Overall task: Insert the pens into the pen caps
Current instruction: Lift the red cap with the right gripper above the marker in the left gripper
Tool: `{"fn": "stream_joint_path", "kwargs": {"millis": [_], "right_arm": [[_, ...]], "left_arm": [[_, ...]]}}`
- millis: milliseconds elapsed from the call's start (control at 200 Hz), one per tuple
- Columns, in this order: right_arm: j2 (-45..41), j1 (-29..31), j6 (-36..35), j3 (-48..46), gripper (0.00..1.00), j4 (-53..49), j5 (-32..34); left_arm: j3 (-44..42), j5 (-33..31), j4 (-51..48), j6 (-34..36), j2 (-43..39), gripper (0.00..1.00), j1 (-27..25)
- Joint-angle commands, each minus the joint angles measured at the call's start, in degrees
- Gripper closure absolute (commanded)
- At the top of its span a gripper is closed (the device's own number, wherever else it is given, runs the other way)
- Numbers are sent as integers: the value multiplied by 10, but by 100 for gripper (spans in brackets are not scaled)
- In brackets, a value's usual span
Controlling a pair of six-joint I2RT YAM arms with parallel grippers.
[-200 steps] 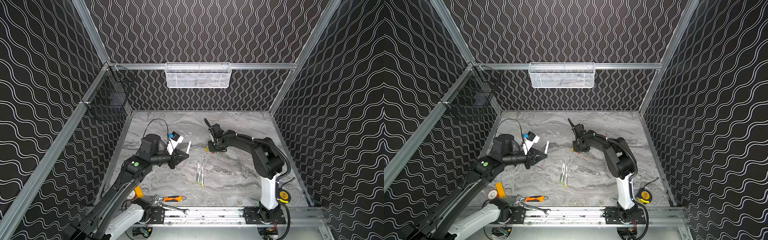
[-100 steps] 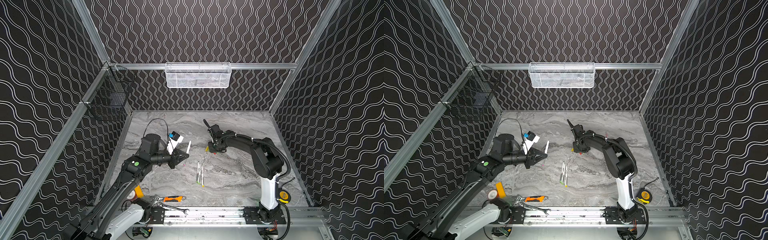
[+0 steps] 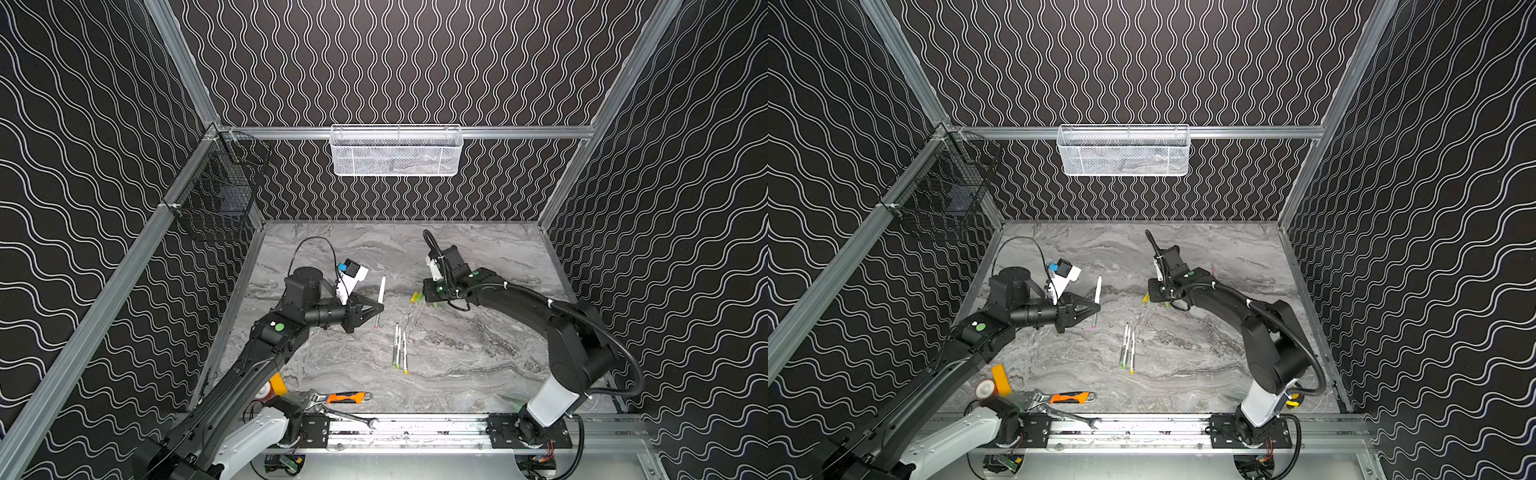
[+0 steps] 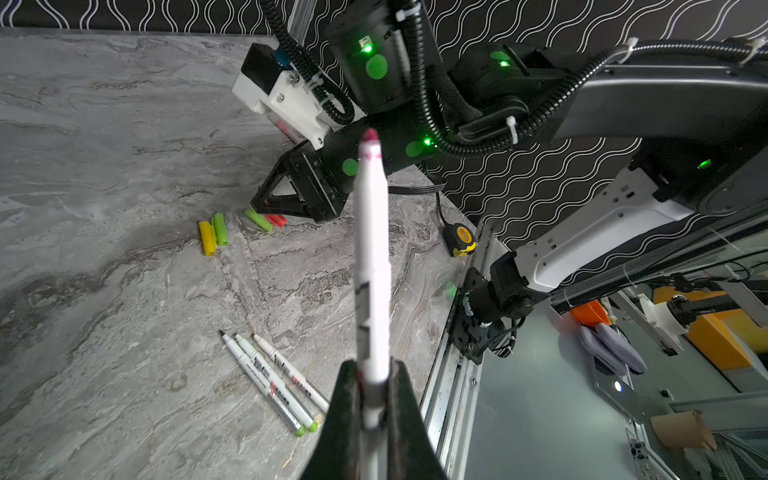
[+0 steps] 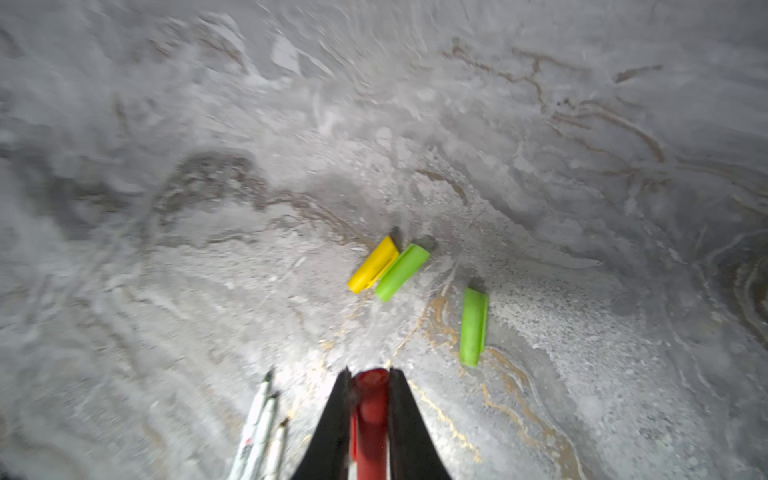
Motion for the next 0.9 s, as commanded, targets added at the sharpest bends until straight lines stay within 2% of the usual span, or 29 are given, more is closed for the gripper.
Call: {"fn": "stream_joint_path", "kwargs": {"millis": [0,170,435,631,891], "right_arm": [[-42,-1,-6,-19,82,72,-48],[-107,0,-15,-41,82,118,-99],[-211,0,-3,-92,82,197,-128],[-247,0,16,-143,82,243,-145],[-273,0,50,-178,81,328,-204]], "left_arm": [[-9,-2,67,-37,11,100,-16],[-36,-34,138,-72,36,100,-71],[-103,-18,296,-123,91,100,-119],[-131,1,383,-144,119,100,-138],[-144,3,421,-151,141,100,-148]]}}
